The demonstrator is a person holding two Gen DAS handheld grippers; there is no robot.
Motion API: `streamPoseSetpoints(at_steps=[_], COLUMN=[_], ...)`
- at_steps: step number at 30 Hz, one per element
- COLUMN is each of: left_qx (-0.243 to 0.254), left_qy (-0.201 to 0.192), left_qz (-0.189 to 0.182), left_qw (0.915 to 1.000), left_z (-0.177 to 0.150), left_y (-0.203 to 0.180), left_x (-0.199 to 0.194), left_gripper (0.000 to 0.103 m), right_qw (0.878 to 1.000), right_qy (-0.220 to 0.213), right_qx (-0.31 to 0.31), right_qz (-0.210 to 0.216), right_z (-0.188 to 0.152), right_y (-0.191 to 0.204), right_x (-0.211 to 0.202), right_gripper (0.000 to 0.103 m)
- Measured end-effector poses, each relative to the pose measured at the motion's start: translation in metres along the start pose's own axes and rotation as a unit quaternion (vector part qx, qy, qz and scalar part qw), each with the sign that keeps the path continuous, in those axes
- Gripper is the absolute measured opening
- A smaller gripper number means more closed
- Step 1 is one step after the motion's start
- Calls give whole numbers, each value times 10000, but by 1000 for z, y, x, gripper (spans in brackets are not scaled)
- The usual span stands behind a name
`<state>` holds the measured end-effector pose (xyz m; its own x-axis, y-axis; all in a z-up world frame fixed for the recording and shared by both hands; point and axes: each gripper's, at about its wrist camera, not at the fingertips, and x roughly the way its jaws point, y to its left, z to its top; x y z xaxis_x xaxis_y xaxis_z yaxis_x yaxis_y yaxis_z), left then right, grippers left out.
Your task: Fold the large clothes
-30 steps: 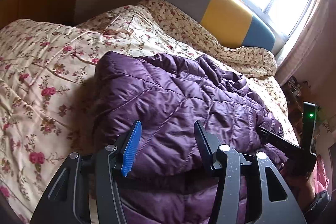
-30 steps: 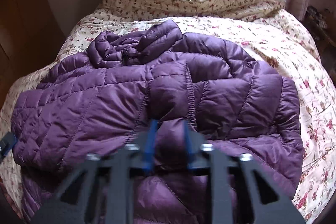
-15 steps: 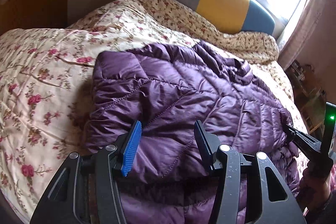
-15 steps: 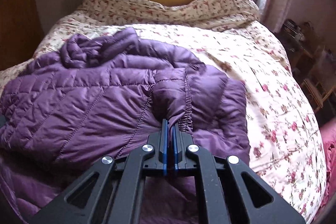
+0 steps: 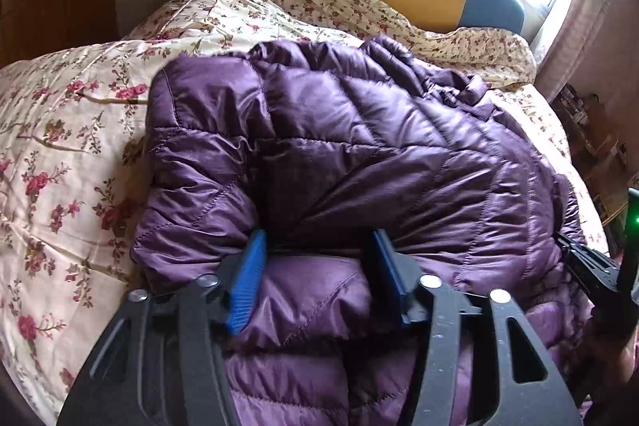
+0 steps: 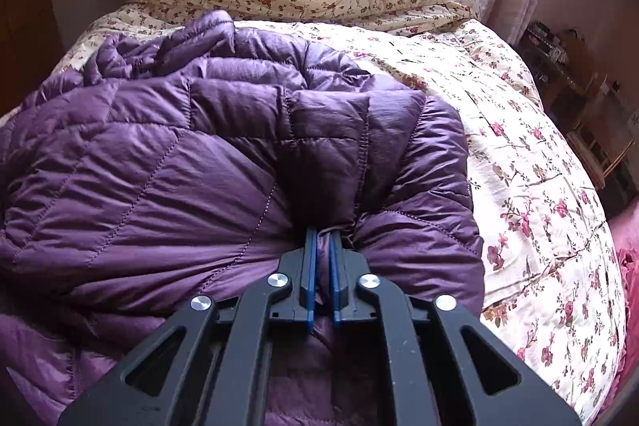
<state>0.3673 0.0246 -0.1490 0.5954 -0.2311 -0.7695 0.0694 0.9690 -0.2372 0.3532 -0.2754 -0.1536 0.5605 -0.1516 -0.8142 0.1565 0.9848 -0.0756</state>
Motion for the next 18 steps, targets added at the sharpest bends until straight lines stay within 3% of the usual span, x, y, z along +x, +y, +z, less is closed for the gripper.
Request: streamPoseSetpoints(at_steps=[2, 7, 10, 13, 18], left_qx=[-21, -53, -37, 84, 187], left_qy=[-136, -449, -530, -554, -431], left_qz=[99, 187, 184, 239, 376], left_qw=[9999, 9988, 9984, 9981, 9982], left_z=[4, 19, 30, 36, 42], left_y=[1, 4, 0, -9, -13], left_x=[-11, -31, -31, -24, 2], left_gripper=[73, 73, 73, 73, 73], right_qw=[9998, 9977, 9959, 9957, 9978], right_qy=[-196, -604, -723, -747, -514], right_qx=[54, 40, 5, -128, -97], right_qz=[38, 308, 542, 539, 419], right_z=[6, 26, 40, 48, 48], right_y=[-3, 10, 29, 52, 68], right_x=[-13, -39, -40, -33, 4], right_gripper=[45, 50, 64, 72, 72])
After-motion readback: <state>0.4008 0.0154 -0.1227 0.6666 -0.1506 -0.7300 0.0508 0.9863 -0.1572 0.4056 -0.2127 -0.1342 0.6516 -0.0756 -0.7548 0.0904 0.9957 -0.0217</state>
